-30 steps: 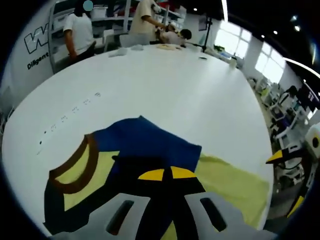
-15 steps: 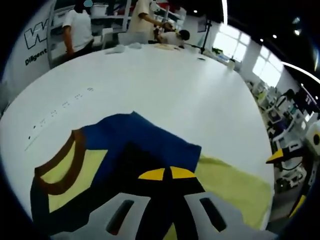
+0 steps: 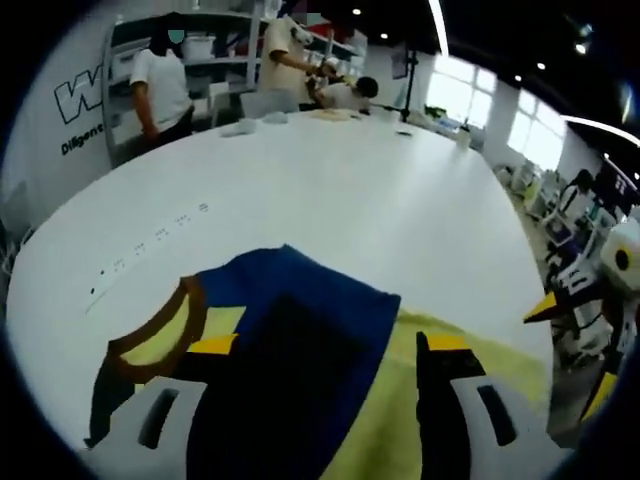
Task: Fold the garment on the visible template until the final outline fits inside the template.
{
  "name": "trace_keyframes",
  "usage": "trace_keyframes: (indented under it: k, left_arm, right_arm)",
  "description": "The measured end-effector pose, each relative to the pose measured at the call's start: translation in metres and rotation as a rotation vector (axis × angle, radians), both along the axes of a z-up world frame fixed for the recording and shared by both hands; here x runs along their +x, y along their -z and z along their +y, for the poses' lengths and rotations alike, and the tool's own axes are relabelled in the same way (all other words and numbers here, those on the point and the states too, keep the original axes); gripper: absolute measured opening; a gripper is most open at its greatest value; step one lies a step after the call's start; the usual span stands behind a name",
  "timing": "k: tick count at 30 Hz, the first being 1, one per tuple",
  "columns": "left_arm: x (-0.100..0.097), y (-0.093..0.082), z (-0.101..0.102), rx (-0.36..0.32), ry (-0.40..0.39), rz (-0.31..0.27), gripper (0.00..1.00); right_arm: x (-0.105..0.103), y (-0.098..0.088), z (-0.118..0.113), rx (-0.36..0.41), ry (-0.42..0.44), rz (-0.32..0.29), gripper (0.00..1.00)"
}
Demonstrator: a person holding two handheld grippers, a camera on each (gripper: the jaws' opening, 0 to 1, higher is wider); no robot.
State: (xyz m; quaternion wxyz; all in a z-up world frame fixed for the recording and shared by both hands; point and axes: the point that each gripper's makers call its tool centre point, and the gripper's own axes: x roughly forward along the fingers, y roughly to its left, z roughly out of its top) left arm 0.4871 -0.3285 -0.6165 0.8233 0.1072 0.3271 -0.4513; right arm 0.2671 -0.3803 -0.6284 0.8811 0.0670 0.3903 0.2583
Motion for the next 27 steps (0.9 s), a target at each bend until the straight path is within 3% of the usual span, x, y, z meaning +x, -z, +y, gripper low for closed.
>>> trace_keyframes:
  k: [5, 7, 10, 27]
  left_arm:
    - [-0.015, -0.022, 0.015, -0.062, -0.036, -0.014, 0.99]
    - [-0.024, -0.025, 0.021, -0.076, -0.043, -0.003, 0.99]
    - [-0.037, -0.025, 0.032, -0.03, -0.021, -0.014, 0.99]
    - [-0.104, -0.034, 0.102, -0.05, -0.072, 0.017, 0.98]
  right_arm:
    - [-0.001, 0.001, -0.001, 0.022, 0.024, 0.011, 0.99]
    - [-0.003, 0.004, -0.002, 0.021, 0.03, 0.025, 0.99]
    - [-0.006, 0.007, -0.003, 0.017, 0.032, 0.04, 0.99]
    - [-0.023, 0.008, 0.006, 0.034, 0.012, 0.052, 0.99]
